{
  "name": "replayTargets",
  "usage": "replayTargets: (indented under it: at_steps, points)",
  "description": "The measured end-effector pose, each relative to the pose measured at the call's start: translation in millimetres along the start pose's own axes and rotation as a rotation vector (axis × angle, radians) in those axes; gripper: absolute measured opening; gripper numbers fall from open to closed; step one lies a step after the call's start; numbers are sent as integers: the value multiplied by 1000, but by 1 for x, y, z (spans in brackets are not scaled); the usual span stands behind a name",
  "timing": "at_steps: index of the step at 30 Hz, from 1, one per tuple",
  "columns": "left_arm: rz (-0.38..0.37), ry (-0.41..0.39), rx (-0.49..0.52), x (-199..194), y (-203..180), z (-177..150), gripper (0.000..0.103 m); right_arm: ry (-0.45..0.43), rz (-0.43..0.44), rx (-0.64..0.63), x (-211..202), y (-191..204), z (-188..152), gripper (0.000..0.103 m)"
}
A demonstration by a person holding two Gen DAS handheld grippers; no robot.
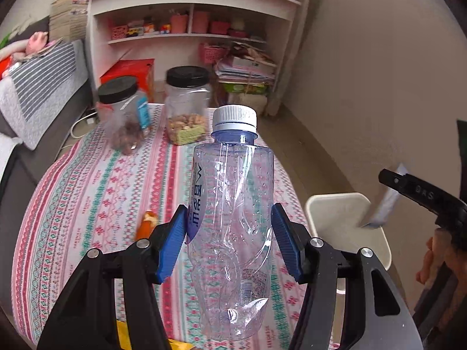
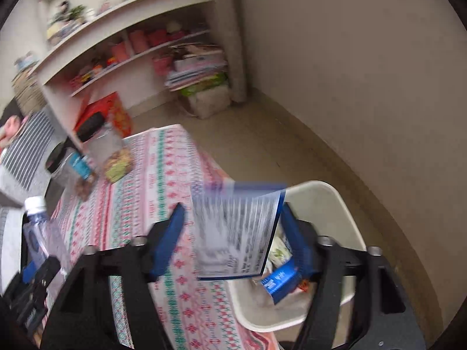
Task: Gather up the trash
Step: 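Carry the receipt card to the white bin and release it with the right gripper, then drop the water bottle into the white bin with the left gripper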
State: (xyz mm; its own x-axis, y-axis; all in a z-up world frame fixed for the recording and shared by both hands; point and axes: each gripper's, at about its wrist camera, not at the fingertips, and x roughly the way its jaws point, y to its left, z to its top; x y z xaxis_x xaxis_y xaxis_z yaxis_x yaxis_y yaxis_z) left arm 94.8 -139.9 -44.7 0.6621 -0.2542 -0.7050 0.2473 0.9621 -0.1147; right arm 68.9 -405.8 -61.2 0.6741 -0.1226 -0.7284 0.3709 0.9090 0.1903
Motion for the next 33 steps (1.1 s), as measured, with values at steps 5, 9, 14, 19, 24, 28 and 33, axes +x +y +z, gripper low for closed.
replayTargets:
  at_steps: [5,9,14,19,24,28,33]
  points:
    - [-70,20,8,7,-35,1,58,-60,-68,133,-12,-40,7,91]
    - [-115,42,56,16,-71,0,58,-107,-92,200,-24,-63,13,93]
    - [-171,85,90,31,-117,1,58,-153,-91,259,-37,-85,18,94]
    - [-210,135,108,48,-151,-3,58,-187,-79,308,-47,-98,22,95]
    - [-248,171,73,64,-174,0,59,-198,-56,351,-52,-108,23,95]
    - [-247,202,11,70,-172,0,70,-195,-37,348,-53,-106,24,95]
    - [-115,244,9,59,-141,-25,71,-168,2,307,-47,-89,25,95]
